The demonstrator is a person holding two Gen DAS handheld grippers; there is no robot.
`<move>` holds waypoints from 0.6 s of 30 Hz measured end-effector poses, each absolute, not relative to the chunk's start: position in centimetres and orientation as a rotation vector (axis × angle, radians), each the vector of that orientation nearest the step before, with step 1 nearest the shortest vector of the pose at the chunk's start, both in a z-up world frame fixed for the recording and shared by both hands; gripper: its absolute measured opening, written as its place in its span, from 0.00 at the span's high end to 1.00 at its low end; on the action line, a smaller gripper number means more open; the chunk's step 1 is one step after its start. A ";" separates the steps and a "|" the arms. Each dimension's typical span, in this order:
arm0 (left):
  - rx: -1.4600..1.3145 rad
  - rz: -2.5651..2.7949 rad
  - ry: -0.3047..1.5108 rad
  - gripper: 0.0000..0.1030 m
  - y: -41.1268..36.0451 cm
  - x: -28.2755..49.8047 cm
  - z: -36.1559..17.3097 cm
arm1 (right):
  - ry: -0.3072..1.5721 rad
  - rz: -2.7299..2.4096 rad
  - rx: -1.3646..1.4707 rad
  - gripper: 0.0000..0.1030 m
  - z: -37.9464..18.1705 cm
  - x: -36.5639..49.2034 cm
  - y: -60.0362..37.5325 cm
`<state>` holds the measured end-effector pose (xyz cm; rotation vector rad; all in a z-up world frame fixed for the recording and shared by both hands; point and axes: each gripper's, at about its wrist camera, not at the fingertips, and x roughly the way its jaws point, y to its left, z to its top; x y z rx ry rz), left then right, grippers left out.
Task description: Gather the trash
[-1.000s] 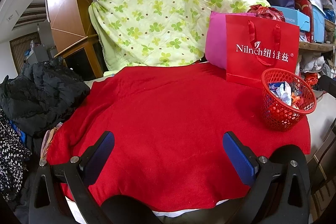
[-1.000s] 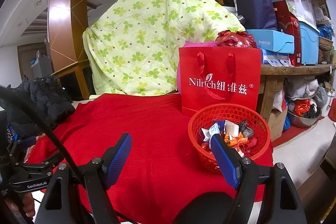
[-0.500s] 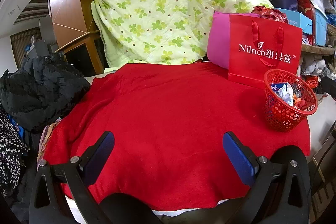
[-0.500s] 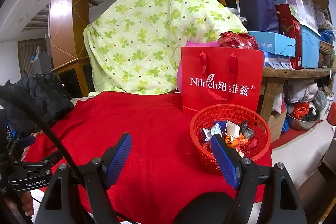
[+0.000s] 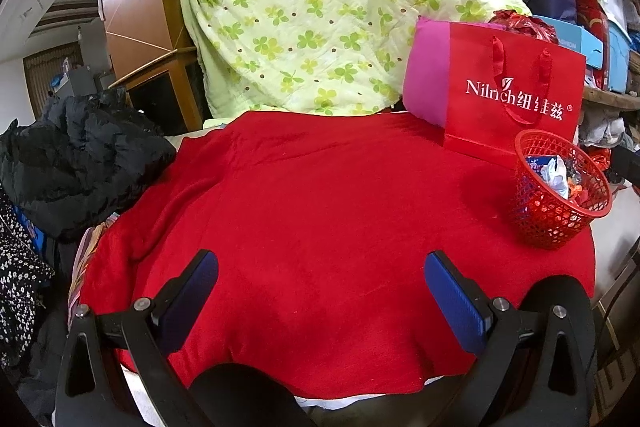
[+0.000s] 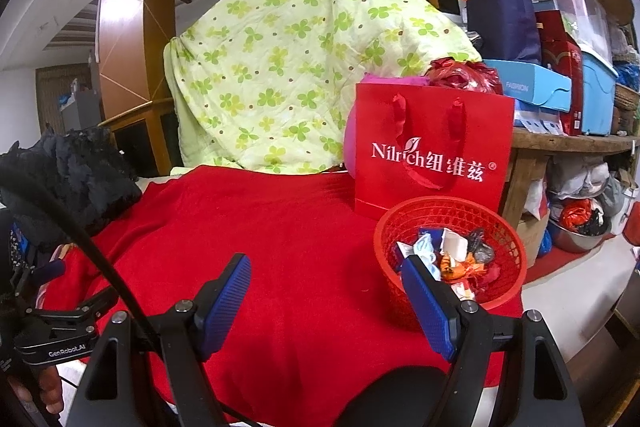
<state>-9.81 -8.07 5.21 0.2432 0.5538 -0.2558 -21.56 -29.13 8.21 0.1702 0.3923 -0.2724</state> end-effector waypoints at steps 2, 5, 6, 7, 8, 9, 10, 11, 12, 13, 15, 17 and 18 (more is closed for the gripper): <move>0.240 -0.247 0.559 0.01 -7.8 -9.6 5.0 | 0.398 -0.265 0.166 0.22 8.0 -21.2 -28.8; 0.235 -0.242 0.568 0.01 -7.5 -9.3 4.8 | 0.405 -0.263 0.159 0.22 7.8 -20.7 -28.4; 0.234 -0.238 0.571 0.01 -7.4 -9.2 4.7 | 0.407 -0.264 0.157 0.22 7.7 -20.6 -28.4; 0.232 -0.237 0.574 0.01 -7.3 -9.1 4.5 | 0.407 -0.266 0.156 0.22 7.7 -20.6 -28.3; 0.231 -0.238 0.576 0.01 -7.3 -9.0 4.5 | 0.407 -0.269 0.156 0.22 7.6 -20.5 -28.3; 0.232 -0.236 0.577 0.01 -7.3 -9.0 4.4 | 0.406 -0.271 0.157 0.22 7.6 -20.5 -28.3; 0.233 -0.235 0.578 0.01 -7.3 -8.9 4.4 | 0.406 -0.273 0.158 0.22 7.5 -20.4 -28.4; 0.233 -0.235 0.580 0.01 -7.3 -8.9 4.4 | 0.408 -0.276 0.159 0.22 7.5 -20.4 -28.4; 0.233 -0.236 0.581 0.01 -7.3 -8.9 4.4 | 0.409 -0.277 0.160 0.22 7.4 -20.3 -28.4; 0.233 -0.236 0.582 0.01 -7.3 -8.9 4.3 | 0.411 -0.278 0.162 0.22 7.4 -20.2 -28.5; 0.235 -0.236 0.586 0.01 -7.4 -8.7 4.3 | 0.413 -0.276 0.163 0.22 7.3 -20.1 -28.4; 0.239 -0.237 0.587 0.01 -7.6 -8.6 4.2 | 0.416 -0.273 0.163 0.22 7.2 -20.0 -28.4; 0.241 -0.237 0.587 0.01 -7.6 -8.5 4.2 | 0.416 -0.271 0.163 0.22 7.2 -20.0 -28.5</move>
